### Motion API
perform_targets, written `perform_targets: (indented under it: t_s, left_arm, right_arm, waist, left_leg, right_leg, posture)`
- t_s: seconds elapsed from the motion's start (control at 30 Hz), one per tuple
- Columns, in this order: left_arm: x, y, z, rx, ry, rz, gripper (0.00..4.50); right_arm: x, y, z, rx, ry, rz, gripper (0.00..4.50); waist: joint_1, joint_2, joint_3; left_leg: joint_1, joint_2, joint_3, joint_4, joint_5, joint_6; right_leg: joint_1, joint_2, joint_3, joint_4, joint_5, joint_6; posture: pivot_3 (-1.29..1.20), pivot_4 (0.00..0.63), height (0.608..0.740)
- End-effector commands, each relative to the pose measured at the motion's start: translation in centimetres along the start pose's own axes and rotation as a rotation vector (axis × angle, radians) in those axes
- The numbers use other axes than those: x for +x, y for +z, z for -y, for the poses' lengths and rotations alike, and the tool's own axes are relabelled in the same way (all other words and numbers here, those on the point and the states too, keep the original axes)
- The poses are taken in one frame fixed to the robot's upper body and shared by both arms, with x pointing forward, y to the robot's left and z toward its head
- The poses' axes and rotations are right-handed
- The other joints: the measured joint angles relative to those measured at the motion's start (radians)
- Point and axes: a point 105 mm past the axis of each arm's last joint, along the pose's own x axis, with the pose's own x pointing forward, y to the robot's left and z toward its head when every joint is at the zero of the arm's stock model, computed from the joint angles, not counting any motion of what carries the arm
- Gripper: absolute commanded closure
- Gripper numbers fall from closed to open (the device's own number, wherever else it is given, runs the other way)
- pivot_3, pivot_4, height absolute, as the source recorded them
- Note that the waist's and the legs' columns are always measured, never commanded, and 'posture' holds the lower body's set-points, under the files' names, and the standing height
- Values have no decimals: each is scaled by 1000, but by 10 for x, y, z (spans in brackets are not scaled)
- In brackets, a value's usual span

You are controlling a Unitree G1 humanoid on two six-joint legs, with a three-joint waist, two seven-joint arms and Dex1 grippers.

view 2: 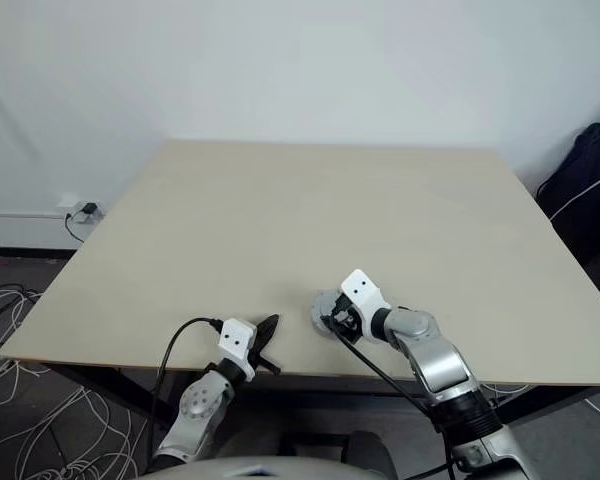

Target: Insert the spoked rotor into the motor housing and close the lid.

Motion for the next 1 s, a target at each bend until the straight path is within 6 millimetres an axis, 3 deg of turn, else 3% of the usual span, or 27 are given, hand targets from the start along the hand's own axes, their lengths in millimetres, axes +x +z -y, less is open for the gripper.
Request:
perform_targets:
  t_s: [0.03, 0.2, 0.37, 0.47, 0.7, 0.8, 1.0]
  left_arm:
    - [4, 12, -1, 10, 1, 56, 4500]
    - [7, 16, -3, -17, 27, 55, 4500]
    - [31, 47, -17, -48, 136, 42, 4500]
    - [45, 62, -14, -118, 122, -18, 4500]
    - [68, 72, -3, -246, -38, -211, 4500]
    - [73, 74, 9, -329, -182, -263, 4500]
    - [77, 75, 14, -370, -316, -325, 4500]
  right_arm:
    - [0, -3, 0, -15, 1, -32, 1249]
    - [2, -5, -1, -3, -1, -38, 1249]
    - [4, -6, -3, 5, -3, -39, 1249]
    - [5, -6, -3, 8, -4, -37, 1249]
    - [6, -4, -4, 10, -6, -31, 1249]
    - [6, -3, -5, 10, -6, -27, 1249]
    - [6, -3, -7, 14, -7, -23, 1249]
  waist:
    - [0, 0, 0]
    - [0, 0, 0]
    - [0, -1, 0]
    - [-1, -2, -1]
    - [-6, -4, -2]
    - [-8, -4, -2]
    - [-14, -4, -2]
  left_leg:
    - [0, 0, 0, 0, 0, 0]
    - [0, 0, 0, 0, 0, 0]
    - [0, 0, 0, 1, 0, 0]
    - [1, 0, 0, 2, 0, 0]
    - [2, 0, 0, 2, 0, 0]
    - [2, 0, 0, 2, 1, -1]
    - [2, 0, 0, 1, 1, -2]
  right_leg:
    - [0, 0, 0, 0, 0, 0]
    - [0, 0, 0, 0, 0, 0]
    - [1, 0, 0, 1, 1, 1]
    - [1, 0, 0, 1, 2, 2]
    - [2, 2, 0, 1, 5, 7]
    - [2, 2, 0, 1, 5, 7]
    - [2, 3, 0, 1, 5, 7]
  posture:
    - [0, 0, 740]
    - [0, 0, 740]
    - [0, 0, 740]
    - [0, 0, 740]
    - [0, 0, 740]
    - [0, 0, 740]
    - [0, 0, 740]
